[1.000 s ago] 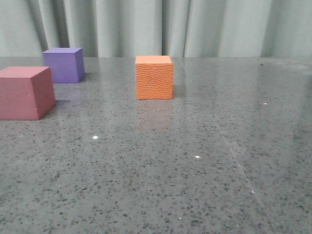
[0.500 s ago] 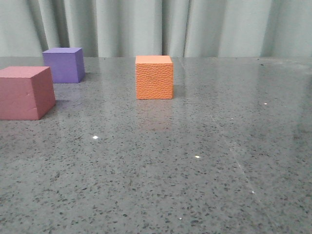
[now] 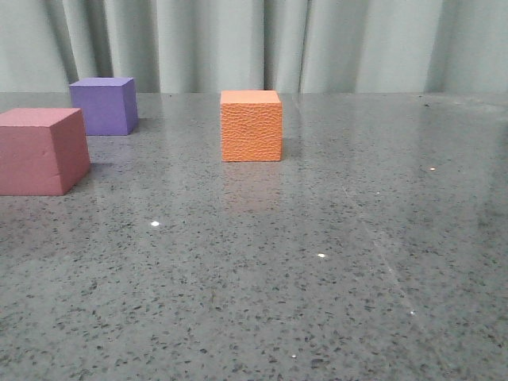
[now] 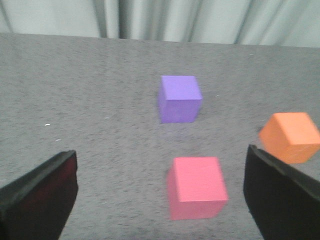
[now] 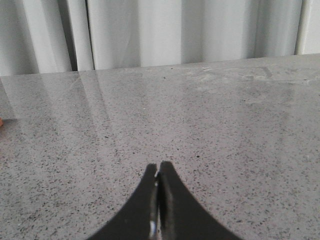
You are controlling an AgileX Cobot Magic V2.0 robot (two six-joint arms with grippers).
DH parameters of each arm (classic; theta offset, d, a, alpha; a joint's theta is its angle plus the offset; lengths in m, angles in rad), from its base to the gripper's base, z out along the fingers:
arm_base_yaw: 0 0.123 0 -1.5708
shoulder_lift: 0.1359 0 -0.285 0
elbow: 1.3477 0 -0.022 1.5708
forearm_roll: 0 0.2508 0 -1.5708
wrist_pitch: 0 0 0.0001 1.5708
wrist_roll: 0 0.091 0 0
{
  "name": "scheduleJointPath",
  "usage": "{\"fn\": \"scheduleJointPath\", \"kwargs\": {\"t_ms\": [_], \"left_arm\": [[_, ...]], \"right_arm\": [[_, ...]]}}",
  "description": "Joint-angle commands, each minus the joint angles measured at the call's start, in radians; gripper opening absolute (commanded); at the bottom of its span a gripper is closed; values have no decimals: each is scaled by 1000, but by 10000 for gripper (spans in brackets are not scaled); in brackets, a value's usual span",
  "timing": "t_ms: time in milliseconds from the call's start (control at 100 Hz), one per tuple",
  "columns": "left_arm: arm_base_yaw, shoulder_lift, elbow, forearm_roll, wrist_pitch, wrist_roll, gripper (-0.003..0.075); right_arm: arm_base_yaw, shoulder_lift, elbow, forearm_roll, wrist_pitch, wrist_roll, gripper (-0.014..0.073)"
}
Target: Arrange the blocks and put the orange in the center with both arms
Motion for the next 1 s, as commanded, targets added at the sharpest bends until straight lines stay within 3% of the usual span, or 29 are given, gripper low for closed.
{"fn": "scheduleJointPath", "kwargs": {"t_ms": [0, 220, 470, 660, 820, 990], "left_arm": [[-8, 5, -35, -123, -112, 39, 638], [-97, 95, -64, -230, -201, 48, 636], [-337, 338, -177, -224, -346, 7, 628], [-450, 557, -331, -212, -376, -28, 627], [-525, 738, -474, -100, -370, -141, 623], [-594, 889, -599, 204, -303, -400, 617]], "right_arm": [[-6, -9, -13, 2, -85, -10, -67], [-6, -9, -13, 2, -85, -10, -67], [-6, -9, -13, 2, -85, -10, -67], [-6, -9, -13, 2, -85, -10, -67], [-6, -9, -13, 2, -85, -10, -67], [-6, -9, -13, 2, -85, -10, -67]]}}
